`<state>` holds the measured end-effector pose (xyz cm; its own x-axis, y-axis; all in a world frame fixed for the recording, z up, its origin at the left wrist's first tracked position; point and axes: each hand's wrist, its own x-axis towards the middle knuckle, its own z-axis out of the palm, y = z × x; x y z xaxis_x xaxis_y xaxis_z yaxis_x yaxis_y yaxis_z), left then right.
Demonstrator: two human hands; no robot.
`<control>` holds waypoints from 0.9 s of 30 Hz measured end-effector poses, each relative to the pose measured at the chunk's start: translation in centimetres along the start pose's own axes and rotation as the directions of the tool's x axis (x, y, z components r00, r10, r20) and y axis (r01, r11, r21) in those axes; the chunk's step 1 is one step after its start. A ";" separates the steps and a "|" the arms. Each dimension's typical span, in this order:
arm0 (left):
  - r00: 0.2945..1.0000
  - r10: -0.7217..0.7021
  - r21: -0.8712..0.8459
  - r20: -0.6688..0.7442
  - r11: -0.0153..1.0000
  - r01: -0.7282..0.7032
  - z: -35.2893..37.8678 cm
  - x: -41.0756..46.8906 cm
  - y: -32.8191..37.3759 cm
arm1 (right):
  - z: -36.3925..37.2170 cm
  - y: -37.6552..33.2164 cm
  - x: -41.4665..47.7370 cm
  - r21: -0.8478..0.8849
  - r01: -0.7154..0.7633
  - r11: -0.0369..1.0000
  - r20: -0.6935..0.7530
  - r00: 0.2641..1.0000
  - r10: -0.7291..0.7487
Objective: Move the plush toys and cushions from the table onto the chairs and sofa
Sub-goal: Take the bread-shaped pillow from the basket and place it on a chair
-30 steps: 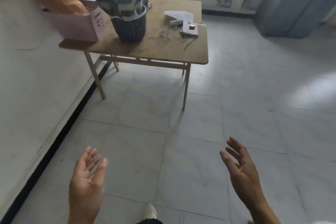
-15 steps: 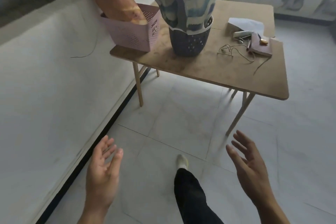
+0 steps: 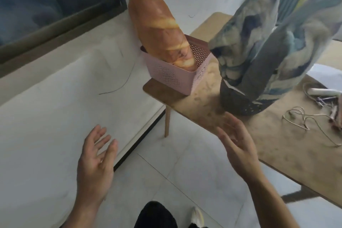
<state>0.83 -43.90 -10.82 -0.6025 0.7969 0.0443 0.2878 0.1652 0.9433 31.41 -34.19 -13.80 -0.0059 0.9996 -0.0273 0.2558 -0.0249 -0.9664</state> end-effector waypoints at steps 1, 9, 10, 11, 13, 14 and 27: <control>1.000 -0.004 -0.013 -0.002 1.000 0.004 0.6 1.9 -0.1 | 1.0 -0.4 1.9 -0.014 -0.002 1.000 0.005 1.000 0.002; 0.969 -0.045 0.011 0.241 0.999 0.043 7.3 20.6 -4.2 | 9.8 0.2 14.5 -0.023 -0.106 0.994 -0.109 0.989 0.103; 0.959 -0.037 0.018 0.282 0.999 0.034 8.1 23.5 -4.0 | 10.9 0.0 16.0 -0.027 -0.125 0.992 -0.143 0.982 0.120; 0.948 -0.030 0.024 0.317 0.999 0.023 8.8 26.5 -3.6 | 11.8 -0.5 17.7 -0.035 -0.145 0.989 -0.168 0.976 0.137; 0.929 0.005 0.013 0.370 1.000 -0.011 9.9 32.1 -2.3 | 13.4 -2.3 21.2 -0.046 -0.148 0.988 -0.198 0.971 0.136; 0.919 0.033 -0.001 0.394 0.999 -0.035 10.5 34.8 -1.6 | 14.1 -3.3 23.0 -0.057 -0.123 0.991 -0.211 0.972 0.108; 0.716 0.058 -0.247 0.696 0.955 0.162 21.7 52.2 1.6 | 21.7 -3.1 45.2 -0.202 -0.171 0.964 -0.178 0.975 0.135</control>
<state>-14.03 10.56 -14.11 0.1039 0.9843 -0.1425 -0.0063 0.1439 0.9896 9.34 10.76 -17.63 0.2012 0.9731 -0.1119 0.4430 -0.1923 -0.8756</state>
